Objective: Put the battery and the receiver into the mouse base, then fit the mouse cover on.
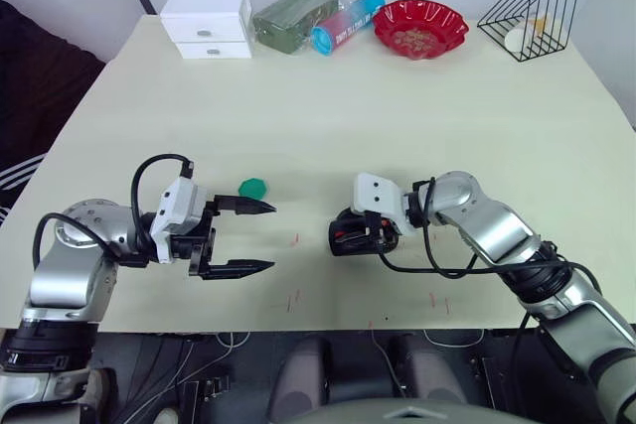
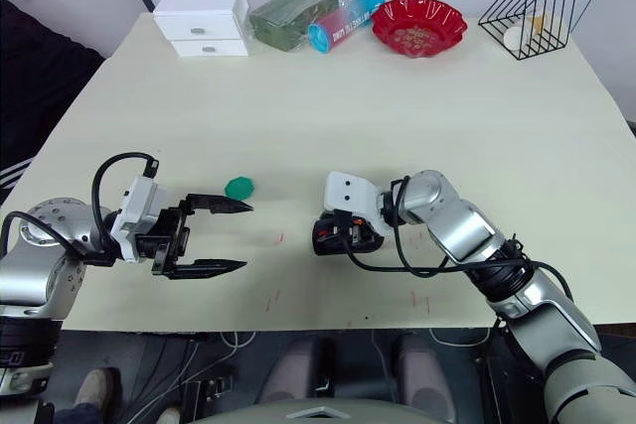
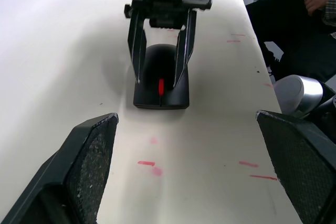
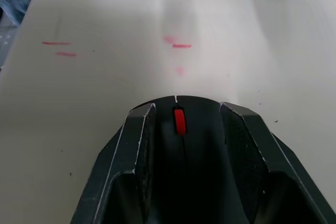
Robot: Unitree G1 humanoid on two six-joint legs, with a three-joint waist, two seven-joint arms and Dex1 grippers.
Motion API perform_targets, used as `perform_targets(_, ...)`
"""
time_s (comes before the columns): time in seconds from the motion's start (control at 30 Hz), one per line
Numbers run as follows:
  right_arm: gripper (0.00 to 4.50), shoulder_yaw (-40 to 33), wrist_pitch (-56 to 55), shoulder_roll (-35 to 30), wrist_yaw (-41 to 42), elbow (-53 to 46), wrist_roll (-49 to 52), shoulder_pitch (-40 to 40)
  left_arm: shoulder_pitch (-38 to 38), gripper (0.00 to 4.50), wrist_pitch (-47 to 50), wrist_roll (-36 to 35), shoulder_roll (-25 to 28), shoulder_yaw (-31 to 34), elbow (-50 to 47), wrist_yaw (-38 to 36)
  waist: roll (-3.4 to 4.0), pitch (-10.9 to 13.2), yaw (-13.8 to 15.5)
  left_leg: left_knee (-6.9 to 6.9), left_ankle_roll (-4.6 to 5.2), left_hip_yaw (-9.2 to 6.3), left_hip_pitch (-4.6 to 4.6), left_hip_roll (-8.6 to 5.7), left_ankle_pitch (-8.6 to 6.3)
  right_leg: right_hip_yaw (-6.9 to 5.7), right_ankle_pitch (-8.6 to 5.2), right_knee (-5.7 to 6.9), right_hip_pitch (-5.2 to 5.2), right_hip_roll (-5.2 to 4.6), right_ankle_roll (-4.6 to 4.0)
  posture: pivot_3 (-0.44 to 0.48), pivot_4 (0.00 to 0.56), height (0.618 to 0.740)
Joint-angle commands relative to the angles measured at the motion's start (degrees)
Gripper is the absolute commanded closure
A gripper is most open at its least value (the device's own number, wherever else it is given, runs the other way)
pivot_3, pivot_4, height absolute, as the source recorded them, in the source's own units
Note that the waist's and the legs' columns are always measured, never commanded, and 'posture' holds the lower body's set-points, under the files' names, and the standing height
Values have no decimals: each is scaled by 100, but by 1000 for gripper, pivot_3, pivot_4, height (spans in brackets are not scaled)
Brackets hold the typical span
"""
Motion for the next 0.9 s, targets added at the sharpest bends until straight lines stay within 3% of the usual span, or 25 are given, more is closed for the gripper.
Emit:
perform_targets(0.03,2470,324,280,-118,118,0,-292,-175,12,0,18,-92,83,137,-190,39,0,0,0,0,0,0,0,0,0,0,0,0,0,0,0,0,150,740)
perform_targets(0.4,2470,849,926,-284,115,-100,-661,-352,103,0,54,-101,73,140,-297,107,-1,-4,34,3,-1,-14,9,-3,1,-17,0,-3,23,-3,0,0,150,740)
perform_targets(0.9,2470,-1105,-419,48,96,-570,693,594,45,0,143,-168,67,141,-349,200,0,-3,-1,3,-5,-28,3,-2,3,-28,0,-6,23,-2,-2,0,150,740)
